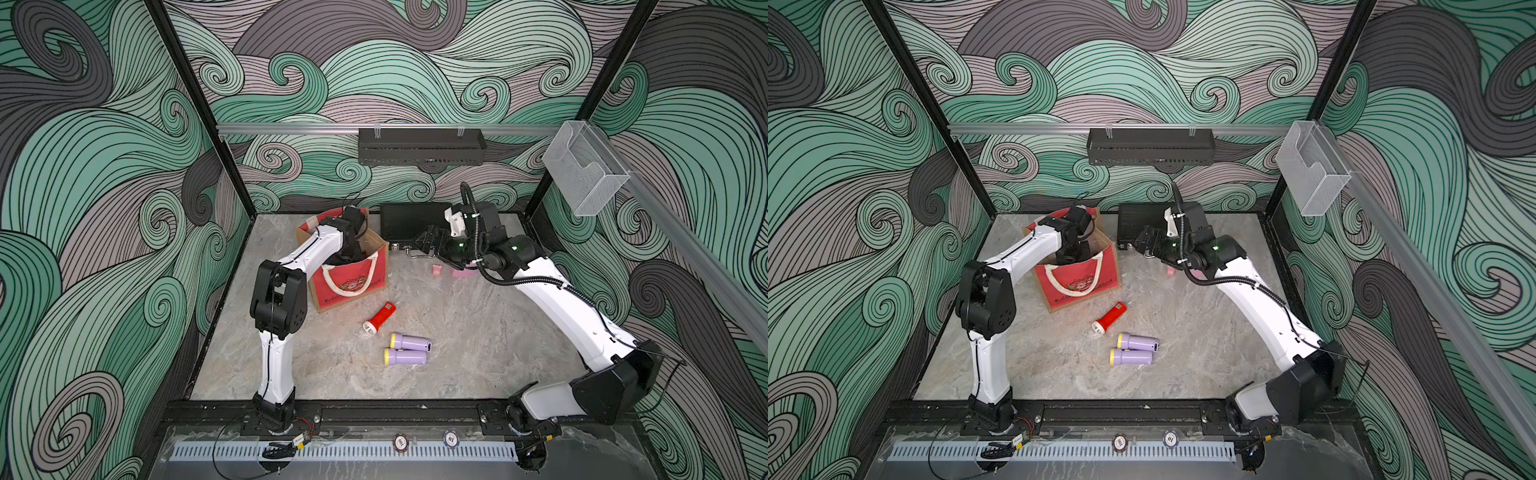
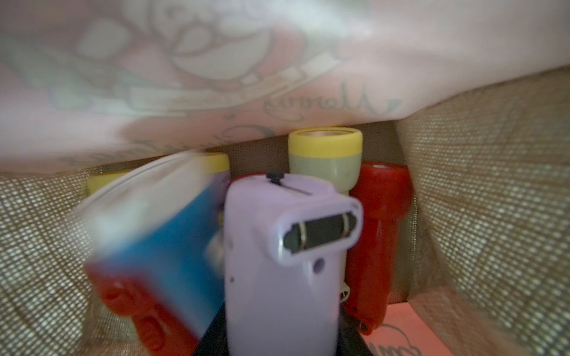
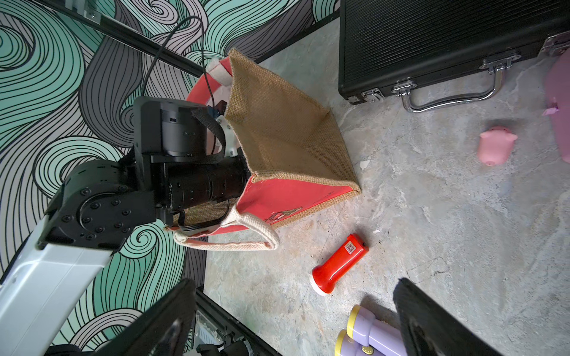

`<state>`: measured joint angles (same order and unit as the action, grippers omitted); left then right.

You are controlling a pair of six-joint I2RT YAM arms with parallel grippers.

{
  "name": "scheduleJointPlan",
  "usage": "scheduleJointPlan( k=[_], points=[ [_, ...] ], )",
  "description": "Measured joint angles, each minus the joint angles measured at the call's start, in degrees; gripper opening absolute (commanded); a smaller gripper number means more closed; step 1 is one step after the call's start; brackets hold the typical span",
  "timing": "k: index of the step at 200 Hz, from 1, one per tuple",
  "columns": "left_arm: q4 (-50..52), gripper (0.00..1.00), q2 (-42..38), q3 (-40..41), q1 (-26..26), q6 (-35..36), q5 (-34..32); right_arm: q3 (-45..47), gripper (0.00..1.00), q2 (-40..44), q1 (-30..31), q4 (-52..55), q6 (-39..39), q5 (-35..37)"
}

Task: Put the flashlights into the tote bags
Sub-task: Place the flashlight in the canvas bag.

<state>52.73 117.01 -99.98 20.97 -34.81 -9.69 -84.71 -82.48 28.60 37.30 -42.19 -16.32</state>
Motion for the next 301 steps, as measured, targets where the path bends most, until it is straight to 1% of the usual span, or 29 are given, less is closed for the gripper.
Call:
scheduleJointPlan(
  k=[12, 25, 44, 62, 88, 105, 140, 174, 210, 240, 262, 284, 301],
  points=[
    [0.0, 0.15, 0.0, 0.0, 0.0, 0.0, -0.2, 0.0, 1.0, 0.0, 0.0, 0.2, 0.0, 0.2],
    [0.0, 0.28, 0.0, 0.0, 0.0, 0.0, -0.2, 0.0, 1.0, 0.0, 0.0, 0.3, 0.0, 0.5],
    [0.0, 0.4, 0.0, 0.0, 0.0, -0.1, -0.3, 0.1, 1.0, 0.0, -0.1, 0.8, -0.1, 1.0],
    [0.0, 0.55, -0.3, 0.0, 0.0, -0.2, -0.4, 0.1, 0.99, 0.0, -0.2, 1.4, -0.3, 1.2],
    [0.0, 0.75, -3.0, 0.0, 0.0, -0.4, -0.4, 0.1, 1.0, -0.5, -0.2, 3.1, -0.9, 1.4],
    [-0.1, 0.84, -5.9, -0.1, 0.0, -0.4, -0.2, 0.1, 1.0, -1.6, -0.2, 5.0, -1.7, 1.6],
    [-1.6, 0.98, -13.4, -0.2, 0.0, 0.5, 1.4, 1.0, 1.0, -5.3, 0.5, 8.3, -2.7, 1.8],
    [-3.3, 0.99, -20.1, 1.1, 0.0, 0.9, 2.6, 1.0, 1.0, -12.0, 3.6, 9.7, -2.9, 1.2],
    [-6.1, 0.99, -29.1, 7.4, -0.1, 1.6, 4.8, 0.2, 1.0, -19.6, 6.2, 10.1, -3.2, -0.6],
    [-8.9, 0.99, -36.6, 13.0, 0.0, 2.7, 8.0, 0.1, 1.0, -25.3, 6.9, 8.6, -4.6, -2.4],
    [-10.6, 0.99, -42.8, 17.8, 0.0, 3.2, 9.7, -1.7, 0.99, -29.3, 7.5, 8.3, -5.3, -3.1],
    [-11.3, 0.99, -48.1, 21.6, 0.0, 3.4, 10.6, -4.0, 0.99, -31.8, 8.3, 7.5, -6.5, -3.9],
    [-11.7, 0.99, -50.7, 23.2, 0.0, 3.5, 11.1, -3.6, 0.97, -32.5, 8.8, 5.8, -8.3, -4.6]
  ],
)
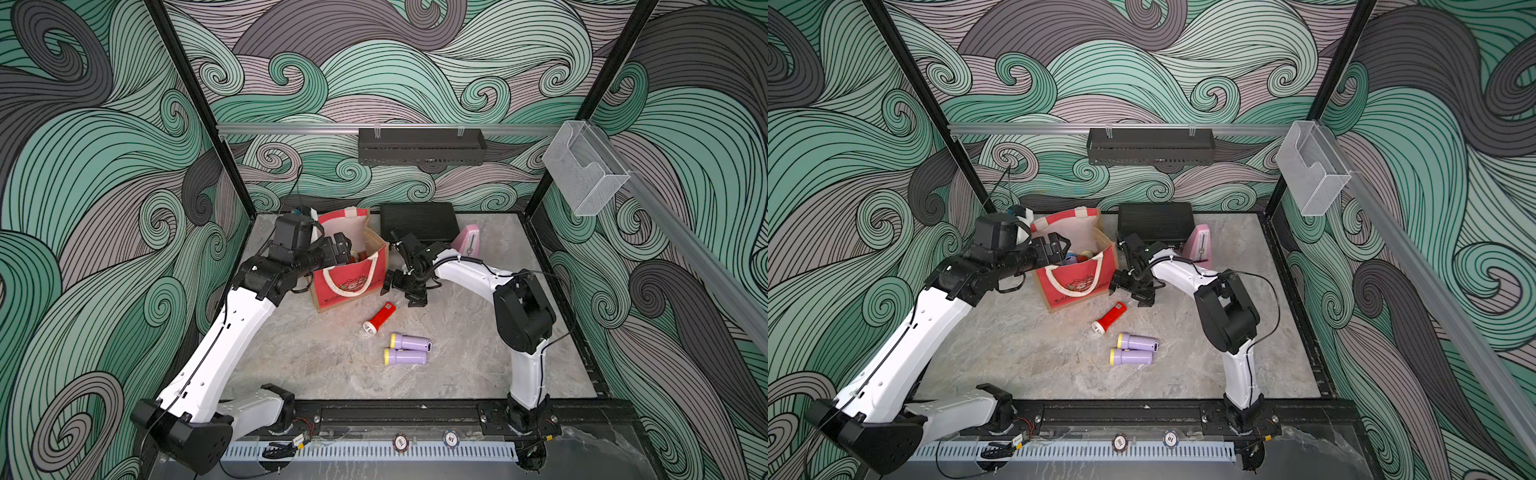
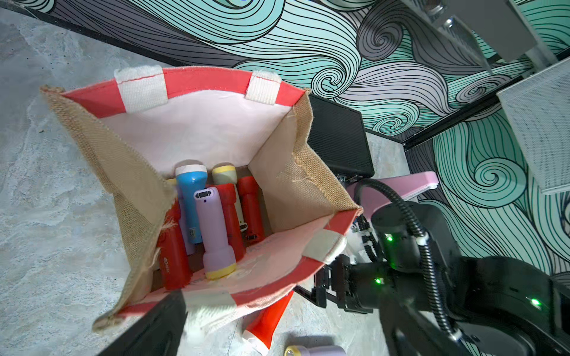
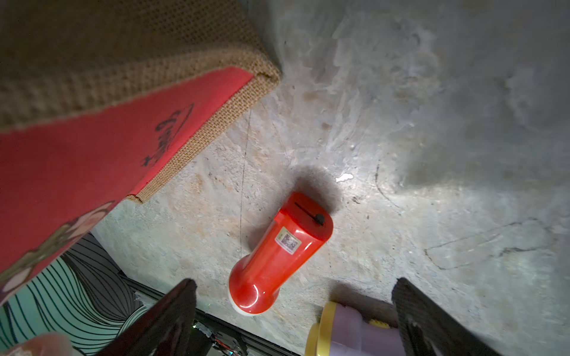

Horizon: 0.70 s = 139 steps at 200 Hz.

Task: Put the flashlights into the tote bags
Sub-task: Place the flashlight in the canvas bag, then move the flashlight at the center of the board.

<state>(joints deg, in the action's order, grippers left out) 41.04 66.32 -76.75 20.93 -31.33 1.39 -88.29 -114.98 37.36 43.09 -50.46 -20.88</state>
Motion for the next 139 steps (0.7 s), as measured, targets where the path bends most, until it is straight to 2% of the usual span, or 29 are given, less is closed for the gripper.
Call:
scheduleJointPlan(
  k=[61, 139],
  points=[
    [0.0, 0.99, -2.1, 0.9, 0.0, 0.0, 0.2, 2.8, 0.91, -2.4, 0.7, -4.1, -6.3, -0.7],
    [0.1, 0.99, -4.0, 4.1, 0.0, 0.7, 0.3, 5.7, 0.74, -3.2, 1.6, -7.9, -11.1, -1.3]
  ],
)
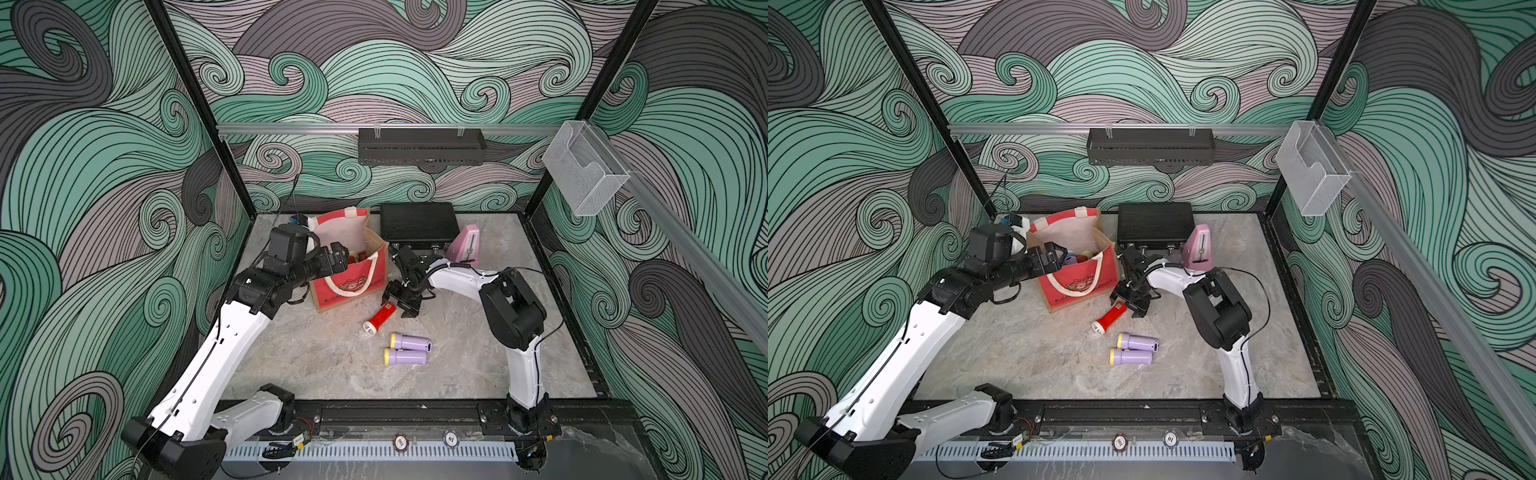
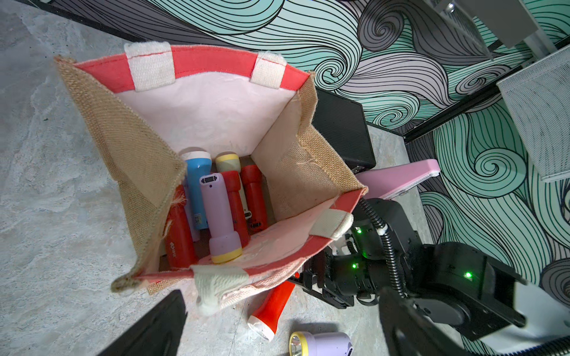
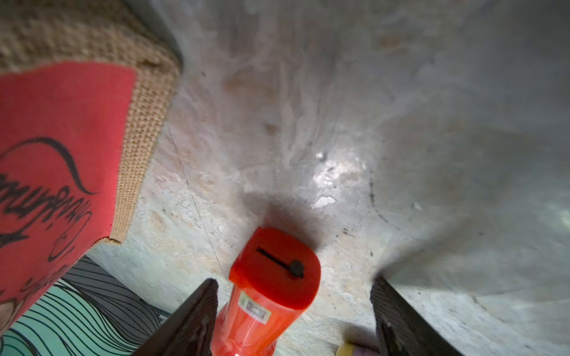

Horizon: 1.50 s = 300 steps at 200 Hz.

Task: Put the flashlights into the tote bags
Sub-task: Move the flashlight at the center of the board.

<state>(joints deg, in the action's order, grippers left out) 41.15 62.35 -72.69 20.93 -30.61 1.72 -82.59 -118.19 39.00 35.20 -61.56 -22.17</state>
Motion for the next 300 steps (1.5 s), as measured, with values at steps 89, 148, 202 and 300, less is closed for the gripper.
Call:
scheduleJointPlan(
  k=[89, 148, 202, 300],
  points=[
    [0.5, 0.99, -3.4, 1.2, 0.0, 1.4, 0.0, -0.5, 0.43, -1.5, 1.2, -2.0, -2.0, -0.7],
    [0.5, 0.98, -5.5, 0.9, 0.0, 4.2, 0.0, 0.5, 0.2, -1.4, 0.8, -3.4, -1.7, -0.7],
    [0.3, 0.99, -5.3, 0.3, 0.0, 4.8, 0.4, 8.6, 0.1, 4.0, -2.3, -8.1, -0.9, 1.0],
    [-1.6, 0.99, -3.2, -0.7, 0.0, 5.4, 4.1, 15.6, 0.19, 11.6, -10.7, -4.0, 5.8, 13.1]
  ],
)
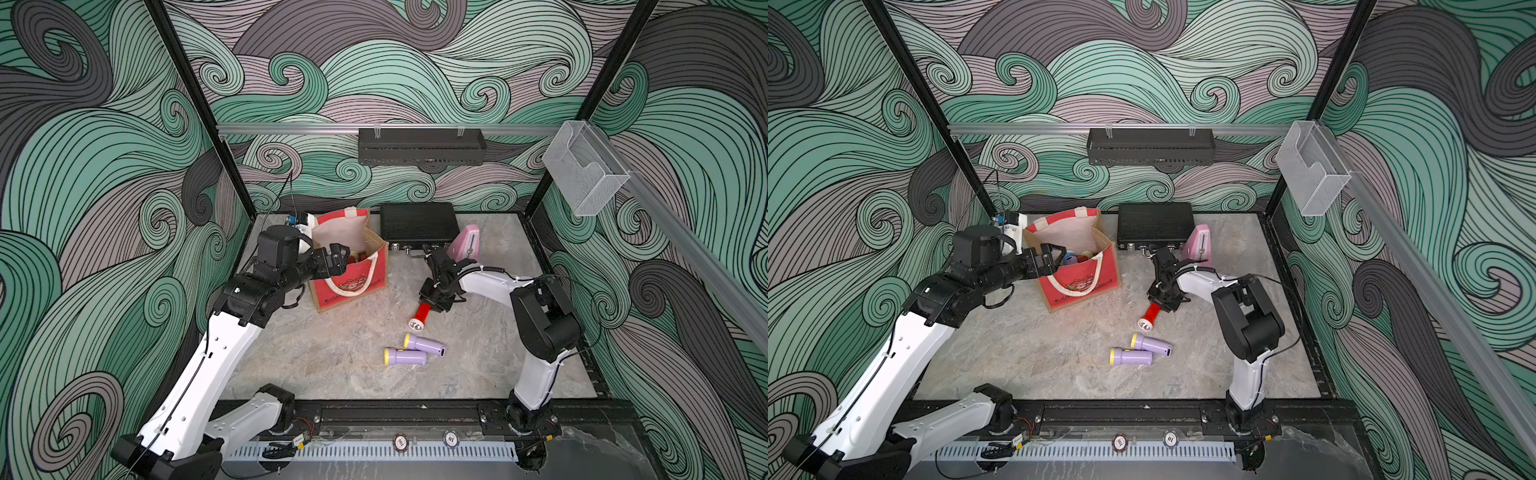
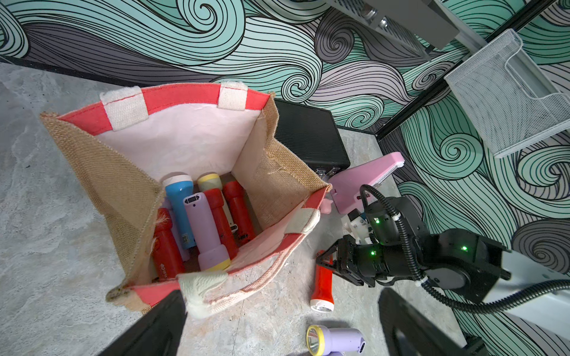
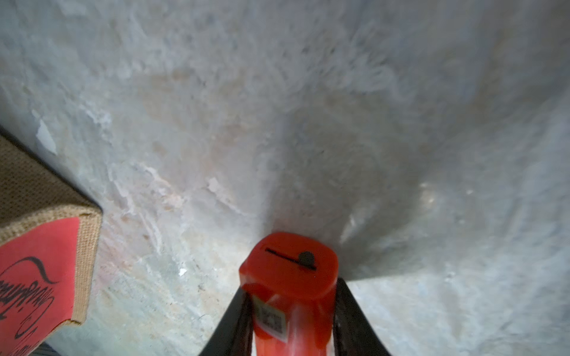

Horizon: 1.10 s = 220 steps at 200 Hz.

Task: Put the flashlights into the tote bags
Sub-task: Move the flashlight at the center of the board, then pick up the flashlight from the center of the board.

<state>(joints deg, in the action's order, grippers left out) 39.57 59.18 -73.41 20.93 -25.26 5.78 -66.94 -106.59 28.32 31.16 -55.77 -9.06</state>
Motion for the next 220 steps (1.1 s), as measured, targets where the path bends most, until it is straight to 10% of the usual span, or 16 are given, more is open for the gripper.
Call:
scheduleJointPlan(
  k=[101, 220],
  points=[
    [-1.9, 0.98, -0.1, 0.0, 0.0, 0.0, 1.1, -1.2, 0.59, -0.8, -0.6, 3.9, 4.3, 4.3],
    [0.6, 0.99, 3.0, -8.2, 0.0, -2.3, 7.5, -0.7, 0.0, 0.7, -1.2, 3.6, 9.0, 4.4]
  ],
)
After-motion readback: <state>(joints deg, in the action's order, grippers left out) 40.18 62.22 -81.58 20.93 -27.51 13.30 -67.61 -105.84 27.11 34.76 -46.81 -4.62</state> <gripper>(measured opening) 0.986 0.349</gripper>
